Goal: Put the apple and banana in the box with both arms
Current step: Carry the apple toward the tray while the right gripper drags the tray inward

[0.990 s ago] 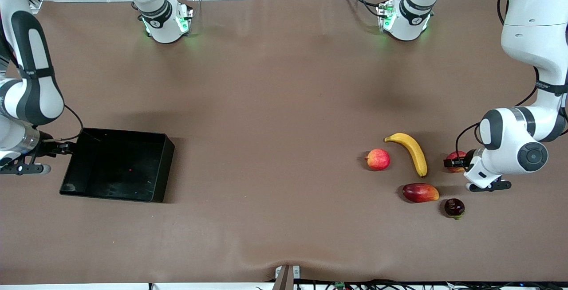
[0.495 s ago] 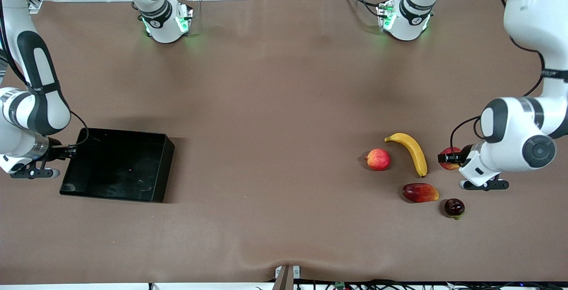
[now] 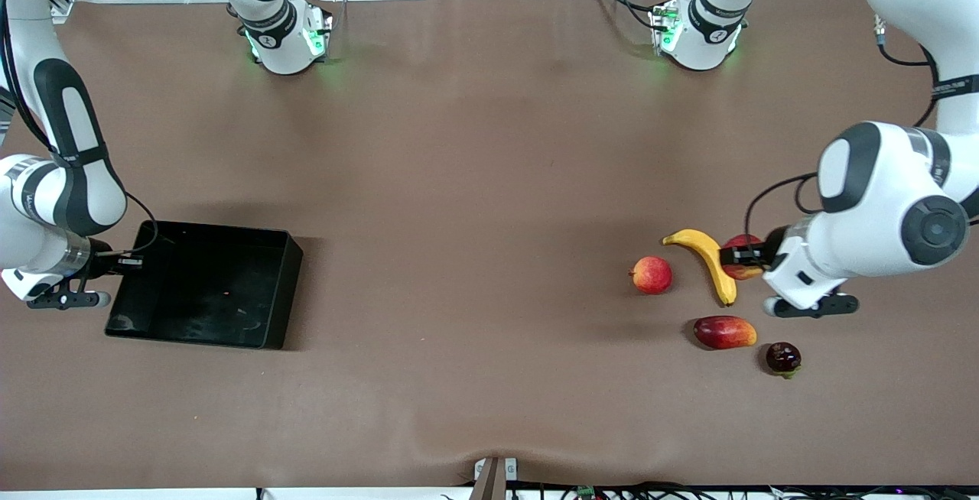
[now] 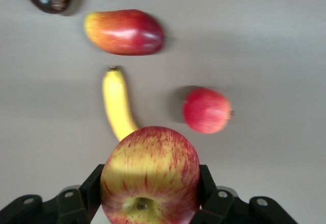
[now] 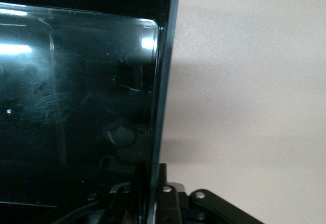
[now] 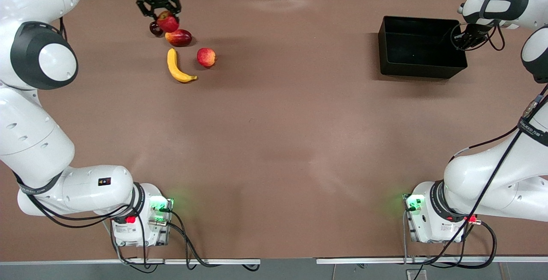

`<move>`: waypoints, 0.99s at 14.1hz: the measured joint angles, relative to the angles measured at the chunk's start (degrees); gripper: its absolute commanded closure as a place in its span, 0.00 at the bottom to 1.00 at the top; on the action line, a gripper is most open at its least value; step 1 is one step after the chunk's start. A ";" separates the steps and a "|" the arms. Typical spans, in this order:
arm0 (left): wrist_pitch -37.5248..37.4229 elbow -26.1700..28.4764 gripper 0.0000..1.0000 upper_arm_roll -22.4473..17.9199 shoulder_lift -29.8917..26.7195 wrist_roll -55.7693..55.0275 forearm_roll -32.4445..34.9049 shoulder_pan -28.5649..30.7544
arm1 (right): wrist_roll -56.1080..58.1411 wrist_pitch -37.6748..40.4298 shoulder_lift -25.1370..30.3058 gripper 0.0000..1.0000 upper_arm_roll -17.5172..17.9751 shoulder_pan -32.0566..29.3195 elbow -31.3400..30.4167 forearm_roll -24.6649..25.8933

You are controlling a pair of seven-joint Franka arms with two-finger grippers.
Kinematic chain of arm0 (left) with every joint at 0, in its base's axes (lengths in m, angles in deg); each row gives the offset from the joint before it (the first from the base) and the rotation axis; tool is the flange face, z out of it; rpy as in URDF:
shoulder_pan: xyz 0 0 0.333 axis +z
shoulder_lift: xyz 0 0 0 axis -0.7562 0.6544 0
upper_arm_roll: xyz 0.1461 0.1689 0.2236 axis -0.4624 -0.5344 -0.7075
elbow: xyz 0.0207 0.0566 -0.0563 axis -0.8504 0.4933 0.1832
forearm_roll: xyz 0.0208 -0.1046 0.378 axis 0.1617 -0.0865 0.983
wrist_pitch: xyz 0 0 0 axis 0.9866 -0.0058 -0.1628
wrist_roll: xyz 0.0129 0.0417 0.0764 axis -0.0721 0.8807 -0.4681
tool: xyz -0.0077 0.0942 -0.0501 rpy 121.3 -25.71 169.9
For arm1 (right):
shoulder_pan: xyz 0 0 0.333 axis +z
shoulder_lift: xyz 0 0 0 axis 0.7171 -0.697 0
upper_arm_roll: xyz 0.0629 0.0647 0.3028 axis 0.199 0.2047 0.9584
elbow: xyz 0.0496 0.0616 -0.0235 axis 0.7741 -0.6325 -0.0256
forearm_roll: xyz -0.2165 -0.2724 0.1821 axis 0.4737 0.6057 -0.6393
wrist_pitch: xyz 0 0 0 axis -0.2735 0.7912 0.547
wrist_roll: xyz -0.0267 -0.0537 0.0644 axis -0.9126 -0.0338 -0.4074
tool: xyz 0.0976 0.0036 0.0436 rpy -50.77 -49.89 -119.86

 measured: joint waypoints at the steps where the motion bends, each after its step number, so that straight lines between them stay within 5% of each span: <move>1: -0.08 -0.16 1.00 1.41 0.01 -2.53 0.00 -0.14 | -0.09 2.57 0.14 1.00 0.31 0.04 0.57 -0.22; 5: -0.12 -0.28 1.00 5.50 0.66 -10.58 0.00 -1.33 | -3.11 10.08 4.38 1.00 2.31 4.01 2.23 -1.67; 10: -0.09 -0.67 1.00 5.56 1.22 -11.44 0.00 -1.63 | -15.72 14.68 9.17 1.00 3.03 17.14 2.08 -8.92; 14: -0.24 -1.83 1.00 5.56 0.90 -11.44 0.00 -1.05 | -28.46 14.31 9.07 1.00 3.22 28.38 1.58 -9.58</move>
